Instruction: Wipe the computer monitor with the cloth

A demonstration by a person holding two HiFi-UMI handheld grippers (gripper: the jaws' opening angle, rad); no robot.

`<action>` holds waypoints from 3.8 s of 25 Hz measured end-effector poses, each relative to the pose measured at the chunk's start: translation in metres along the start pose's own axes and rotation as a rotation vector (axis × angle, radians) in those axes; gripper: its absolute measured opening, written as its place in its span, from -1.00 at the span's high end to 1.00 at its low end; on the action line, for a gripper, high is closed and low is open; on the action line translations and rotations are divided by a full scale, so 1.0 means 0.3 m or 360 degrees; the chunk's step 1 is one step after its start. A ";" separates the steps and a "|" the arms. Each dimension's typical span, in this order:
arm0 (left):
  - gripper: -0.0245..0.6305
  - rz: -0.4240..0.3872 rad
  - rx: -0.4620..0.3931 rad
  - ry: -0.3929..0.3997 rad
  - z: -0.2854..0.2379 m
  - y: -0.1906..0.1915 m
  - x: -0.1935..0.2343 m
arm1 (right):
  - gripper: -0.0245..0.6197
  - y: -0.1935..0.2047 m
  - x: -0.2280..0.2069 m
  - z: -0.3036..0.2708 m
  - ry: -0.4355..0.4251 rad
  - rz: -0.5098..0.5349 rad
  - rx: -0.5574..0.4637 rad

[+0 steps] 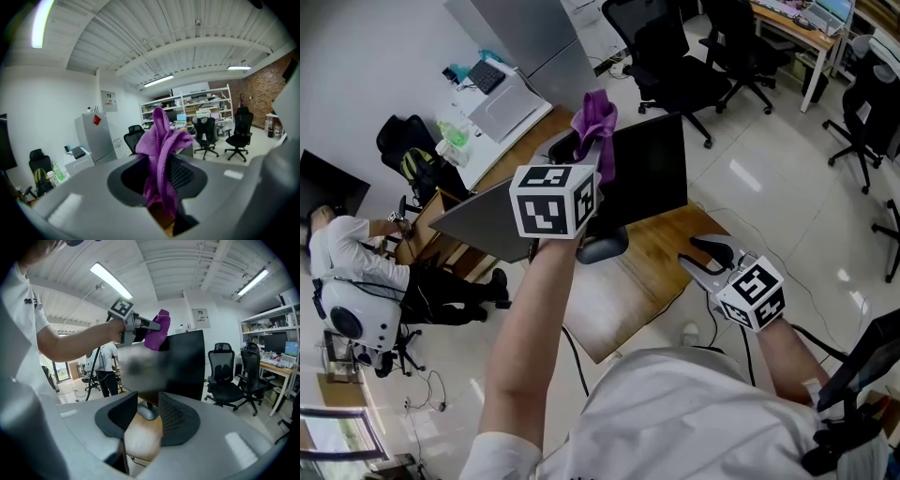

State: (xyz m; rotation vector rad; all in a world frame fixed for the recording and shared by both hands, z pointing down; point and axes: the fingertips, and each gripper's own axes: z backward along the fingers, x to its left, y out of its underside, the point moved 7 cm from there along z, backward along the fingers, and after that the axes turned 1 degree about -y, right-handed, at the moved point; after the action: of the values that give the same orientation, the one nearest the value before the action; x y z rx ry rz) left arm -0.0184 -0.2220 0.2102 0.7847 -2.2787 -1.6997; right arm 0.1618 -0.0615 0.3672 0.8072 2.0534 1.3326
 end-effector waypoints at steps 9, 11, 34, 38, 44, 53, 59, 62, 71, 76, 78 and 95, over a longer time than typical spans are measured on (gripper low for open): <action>0.53 0.0023 -0.0009 -0.0045 0.073 0.045 0.090 | 0.49 -0.022 0.064 -0.059 -0.0030 0.0028 0.0026; 0.53 0.0029 -0.0009 -0.0052 0.083 0.053 0.108 | 0.49 -0.022 0.075 -0.069 -0.0035 0.0030 0.0034; 0.53 0.0053 -0.0004 -0.0156 0.238 0.153 0.292 | 0.49 -0.022 0.192 -0.168 -0.0078 0.0071 0.0087; 0.54 0.0045 0.0001 -0.0168 0.259 0.173 0.316 | 0.49 -0.020 0.215 -0.193 -0.0095 0.0079 0.0091; 0.54 0.0060 0.0000 -0.0200 0.300 0.193 0.358 | 0.49 -0.026 0.241 -0.212 -0.0110 0.0091 0.0098; 0.53 0.0080 -0.0012 -0.0229 0.361 0.223 0.428 | 0.49 -0.037 0.283 -0.237 -0.0124 0.0107 0.0115; 0.53 0.0085 -0.0017 -0.0242 0.391 0.245 0.472 | 0.49 -0.048 0.299 -0.257 -0.0128 0.0111 0.0124; 0.53 0.0089 -0.0013 -0.0252 0.407 0.255 0.496 | 0.49 -0.055 0.309 -0.269 -0.0135 0.0109 0.0126; 0.53 0.0089 0.0003 -0.0302 0.487 0.297 0.584 | 0.49 -0.055 0.374 -0.315 -0.0160 0.0094 0.0125; 0.53 0.0095 0.0008 -0.0327 0.496 0.314 0.627 | 0.49 -0.059 0.376 -0.344 -0.0169 0.0092 0.0125; 0.53 0.0098 0.0009 -0.0333 0.498 0.316 0.641 | 0.49 -0.062 0.374 -0.351 -0.0168 0.0091 0.0129; 0.54 0.0107 0.0033 -0.0383 0.583 0.382 0.746 | 0.49 -0.051 0.448 -0.428 -0.0201 0.0077 0.0143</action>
State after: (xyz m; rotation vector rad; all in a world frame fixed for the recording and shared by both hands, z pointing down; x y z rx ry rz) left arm -0.3197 -0.1693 0.2255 0.5249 -2.4494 -1.8298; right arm -0.0232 -0.0436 0.3812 0.9609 2.0178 1.1899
